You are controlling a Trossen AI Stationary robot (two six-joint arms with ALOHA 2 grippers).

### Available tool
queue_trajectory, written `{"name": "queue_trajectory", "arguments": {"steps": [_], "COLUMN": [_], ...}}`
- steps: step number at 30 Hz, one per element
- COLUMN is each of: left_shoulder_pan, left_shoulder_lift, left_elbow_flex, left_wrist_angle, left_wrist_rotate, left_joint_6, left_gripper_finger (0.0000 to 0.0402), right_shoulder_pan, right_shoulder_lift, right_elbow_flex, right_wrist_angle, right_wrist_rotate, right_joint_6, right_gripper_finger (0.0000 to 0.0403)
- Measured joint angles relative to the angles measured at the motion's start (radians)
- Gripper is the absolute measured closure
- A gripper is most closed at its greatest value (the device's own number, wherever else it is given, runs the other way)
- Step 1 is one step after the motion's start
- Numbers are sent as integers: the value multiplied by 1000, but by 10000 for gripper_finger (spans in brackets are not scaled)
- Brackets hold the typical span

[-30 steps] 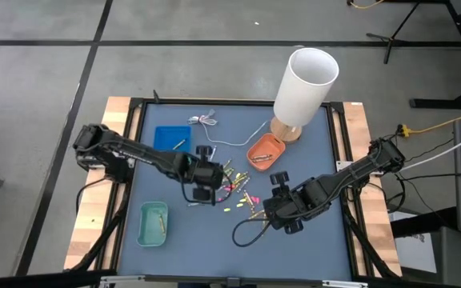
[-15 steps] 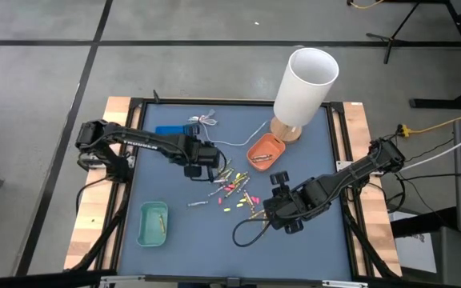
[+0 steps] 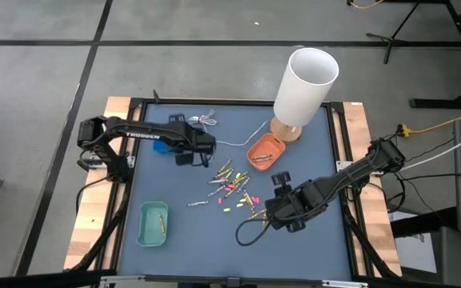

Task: Sort crayons
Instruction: Put the green crayon into the blue bin, then put the yellow crayon into the green bin

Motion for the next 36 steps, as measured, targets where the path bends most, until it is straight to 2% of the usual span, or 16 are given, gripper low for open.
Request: {"name": "queue_trajectory", "arguments": {"steps": [9, 15, 19, 27, 36], "left_shoulder_pan": [84, 104, 106, 106, 71], "left_shoulder_lift": [0, 0, 0, 0, 0], "left_elbow_flex": [-88, -110, -110, -110, -110], "left_wrist_angle": [1, 2, 7, 51, 196], "left_wrist_rotate": [-4, -4, 1, 94, 109], "left_joint_6": [-40, -82, -83, -84, -83], "left_gripper_finger": [393, 376, 361, 322, 300], "right_shoulder_pan": [-1, -1, -1, -1, -1], "right_shoulder_lift": [1, 0, 0, 0, 0], "right_elbow_flex": [-156, -212, -245, -298, -383], "right_wrist_angle": [108, 247, 343, 493, 623], "right_wrist_rotate": [-1, -3, -3, -80, -122], "right_joint_6": [0, -1, -16, -83, -184], "right_gripper_finger": [281, 281, 281, 281, 281]}}
